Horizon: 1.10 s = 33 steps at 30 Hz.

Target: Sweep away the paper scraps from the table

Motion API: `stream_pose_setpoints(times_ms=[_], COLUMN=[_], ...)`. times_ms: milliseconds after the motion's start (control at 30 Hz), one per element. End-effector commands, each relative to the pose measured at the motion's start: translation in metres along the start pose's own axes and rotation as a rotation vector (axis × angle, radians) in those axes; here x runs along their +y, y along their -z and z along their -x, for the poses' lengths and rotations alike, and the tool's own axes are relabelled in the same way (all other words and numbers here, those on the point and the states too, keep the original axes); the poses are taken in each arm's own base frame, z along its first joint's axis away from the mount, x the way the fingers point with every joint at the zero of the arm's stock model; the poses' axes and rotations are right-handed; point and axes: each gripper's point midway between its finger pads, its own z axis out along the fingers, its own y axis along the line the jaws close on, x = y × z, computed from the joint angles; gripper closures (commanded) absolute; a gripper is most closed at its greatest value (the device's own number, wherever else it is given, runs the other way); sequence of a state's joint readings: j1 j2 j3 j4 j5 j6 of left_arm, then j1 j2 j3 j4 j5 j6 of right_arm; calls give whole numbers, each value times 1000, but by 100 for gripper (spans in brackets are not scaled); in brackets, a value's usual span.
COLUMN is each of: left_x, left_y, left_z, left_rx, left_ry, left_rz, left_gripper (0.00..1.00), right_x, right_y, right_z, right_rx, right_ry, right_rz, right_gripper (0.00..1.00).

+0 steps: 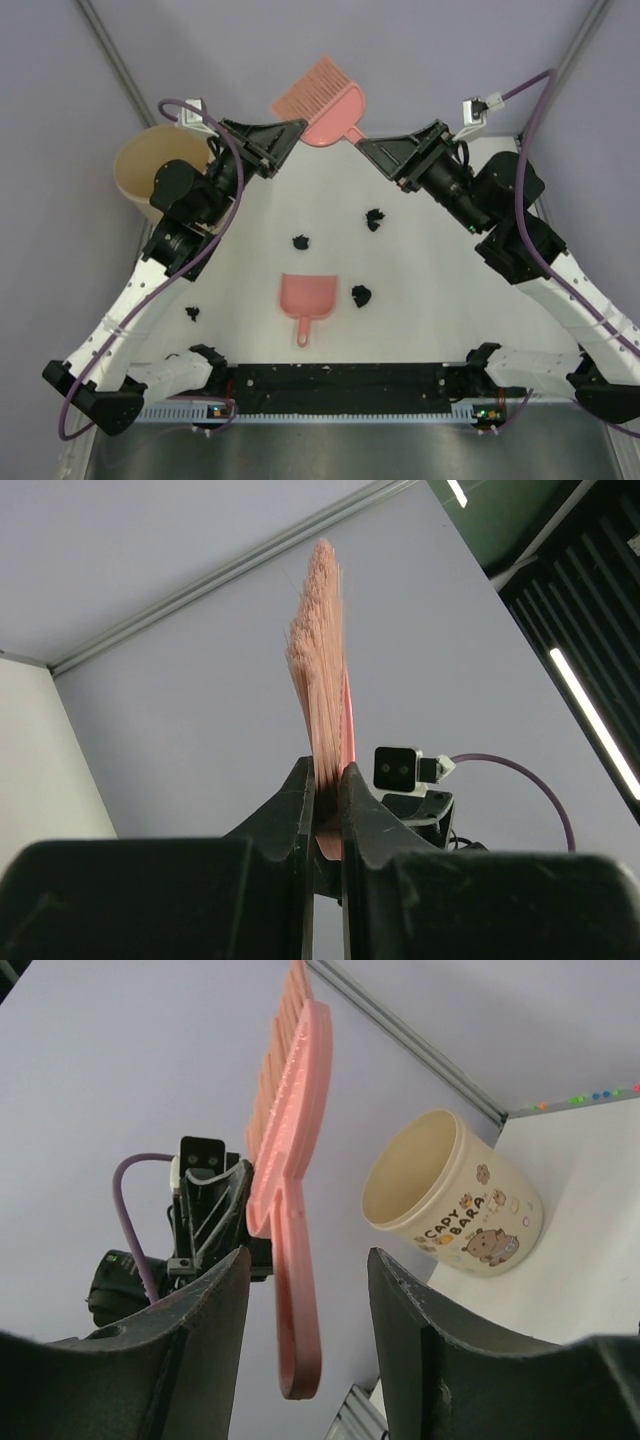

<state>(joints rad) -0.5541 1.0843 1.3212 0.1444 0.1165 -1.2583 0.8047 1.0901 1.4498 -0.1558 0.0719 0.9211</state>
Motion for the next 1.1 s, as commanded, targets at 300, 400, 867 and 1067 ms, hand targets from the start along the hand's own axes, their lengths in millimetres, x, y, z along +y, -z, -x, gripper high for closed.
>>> stream_pose_setpoints(times_ms=[300, 400, 867, 1067], left_x=[-10, -10, -3, 5], left_y=[-1, -1, 0, 3], left_z=[9, 10, 13, 11], left_rx=[-49, -55, -79, -79], left_ry=[-10, -11, -32, -34], left_rz=[-62, -60, -42, -18], left_gripper=[100, 100, 100, 100], right_x=[38, 38, 43, 43], right_y=[-3, -4, -2, -3], right_z=[17, 15, 17, 14], right_rx=[-36, -30, -42, -33], right_ry=[-9, -15, -22, -21], right_rz=[124, 129, 160, 167], right_gripper=[60, 62, 72, 96])
